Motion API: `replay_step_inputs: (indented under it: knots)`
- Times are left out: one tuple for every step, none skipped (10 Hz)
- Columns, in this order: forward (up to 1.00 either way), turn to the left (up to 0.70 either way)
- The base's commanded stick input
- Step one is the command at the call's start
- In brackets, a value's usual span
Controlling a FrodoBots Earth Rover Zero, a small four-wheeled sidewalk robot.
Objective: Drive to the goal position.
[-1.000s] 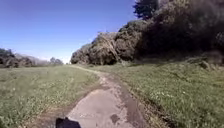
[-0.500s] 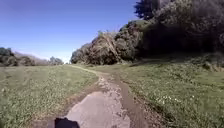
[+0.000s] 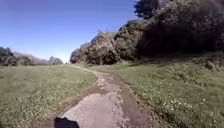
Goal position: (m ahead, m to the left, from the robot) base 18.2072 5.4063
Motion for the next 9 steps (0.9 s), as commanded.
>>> replay_step_inputs:
  knots:
    - [0.5,0.0]
    - [0.5,0.0]
    - [0.5,0.0]
    - [0.5,0.0]
    - [0.5,0.0]
    - [0.5,0.0]
    - [0.5,0.0]
    - [0.5,0.0]
    - [0.5,0.0]
